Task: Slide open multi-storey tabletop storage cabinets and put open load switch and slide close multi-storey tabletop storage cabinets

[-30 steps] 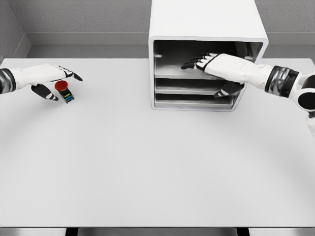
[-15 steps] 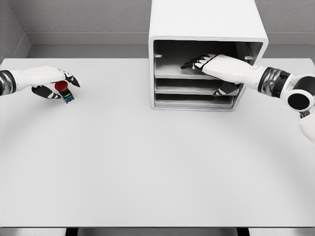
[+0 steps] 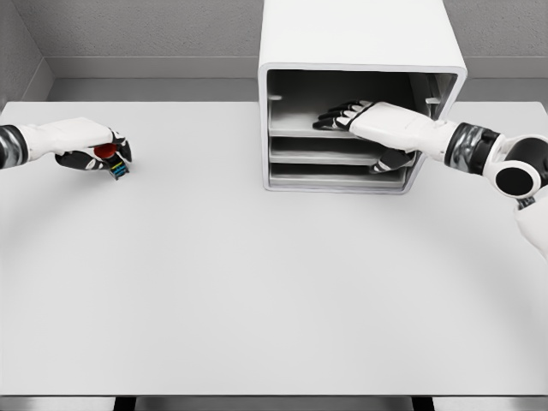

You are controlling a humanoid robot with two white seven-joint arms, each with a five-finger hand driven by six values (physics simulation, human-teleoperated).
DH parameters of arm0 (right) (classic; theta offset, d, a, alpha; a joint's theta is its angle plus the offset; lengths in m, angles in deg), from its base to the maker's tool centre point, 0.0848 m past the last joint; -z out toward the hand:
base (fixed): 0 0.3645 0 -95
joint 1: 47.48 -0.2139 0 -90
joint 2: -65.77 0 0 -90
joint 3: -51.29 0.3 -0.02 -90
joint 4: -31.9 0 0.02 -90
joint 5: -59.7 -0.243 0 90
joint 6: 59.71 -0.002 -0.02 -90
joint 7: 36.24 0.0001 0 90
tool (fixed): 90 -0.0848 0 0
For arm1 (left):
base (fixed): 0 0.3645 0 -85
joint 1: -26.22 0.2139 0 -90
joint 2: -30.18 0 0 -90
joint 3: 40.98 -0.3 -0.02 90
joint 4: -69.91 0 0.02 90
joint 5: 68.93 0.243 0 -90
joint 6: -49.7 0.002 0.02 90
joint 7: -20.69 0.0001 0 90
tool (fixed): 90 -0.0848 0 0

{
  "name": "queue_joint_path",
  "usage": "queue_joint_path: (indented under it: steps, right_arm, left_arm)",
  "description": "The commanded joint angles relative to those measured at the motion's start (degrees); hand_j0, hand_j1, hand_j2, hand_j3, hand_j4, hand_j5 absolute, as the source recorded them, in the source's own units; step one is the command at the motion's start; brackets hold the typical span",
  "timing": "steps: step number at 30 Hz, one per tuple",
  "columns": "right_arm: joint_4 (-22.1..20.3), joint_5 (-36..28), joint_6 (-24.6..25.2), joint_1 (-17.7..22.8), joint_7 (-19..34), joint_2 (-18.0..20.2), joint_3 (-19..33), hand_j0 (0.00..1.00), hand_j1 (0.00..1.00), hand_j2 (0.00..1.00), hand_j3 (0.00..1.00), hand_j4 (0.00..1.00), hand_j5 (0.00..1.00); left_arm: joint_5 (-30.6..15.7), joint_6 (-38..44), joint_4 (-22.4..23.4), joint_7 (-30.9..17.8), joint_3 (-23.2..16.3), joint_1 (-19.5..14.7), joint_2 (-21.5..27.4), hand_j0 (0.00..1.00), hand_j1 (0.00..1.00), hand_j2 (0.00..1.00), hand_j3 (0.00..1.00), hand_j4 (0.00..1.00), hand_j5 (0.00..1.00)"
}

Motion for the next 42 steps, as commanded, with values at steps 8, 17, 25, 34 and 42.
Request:
queue_joint_path:
  steps: [8, 17, 25, 34, 42]
  right_arm:
    - [-3.5, -0.7, -0.3, 0.4, 0.7, 1.3, -0.2, 1.0, 1.0, 1.0, 1.0, 1.0, 1.0]
    - [-10.5, -1.2, -0.4, 3.7, 0.7, 4.5, 0.7, 1.0, 1.0, 1.0, 1.0, 1.0, 1.0]
    - [-16.2, -2.3, -0.6, 5.5, 0.7, 8.4, 1.3, 1.0, 1.0, 1.0, 1.0, 1.0, 1.0]
    - [-17.0, -2.4, -3.4, 8.3, 0.4, 9.3, 1.3, 1.0, 1.0, 1.0, 1.0, 1.0, 1.0]
    - [-17.4, -9.2, -7.0, 8.5, 0.2, 12.3, 1.8, 1.0, 1.0, 1.0, 1.0, 1.0, 1.0]
  left_arm:
    - [-0.1, 0.0, -0.3, -0.1, 0.3, -0.3, -0.2, 0.35, 0.35, 0.35, 0.35, 0.35, 0.35]
    - [0.1, 0.0, -3.8, -0.1, 0.7, -1.3, -0.2, 0.36, 0.36, 0.36, 0.36, 0.36, 0.36]
    - [0.2, 0.0, -7.1, 0.1, 0.8, -1.7, 0.2, 0.4, 0.4, 0.4, 0.4, 0.4, 0.4]
    - [0.2, 0.0, -10.2, 0.3, 0.8, -1.9, 0.4, 0.4, 0.4, 0.4, 0.4, 0.4, 0.4]
    - [0.2, 0.0, -17.0, 0.4, 0.7, -3.9, 2.5, 0.4, 0.4, 0.4, 0.4, 0.4, 0.4]
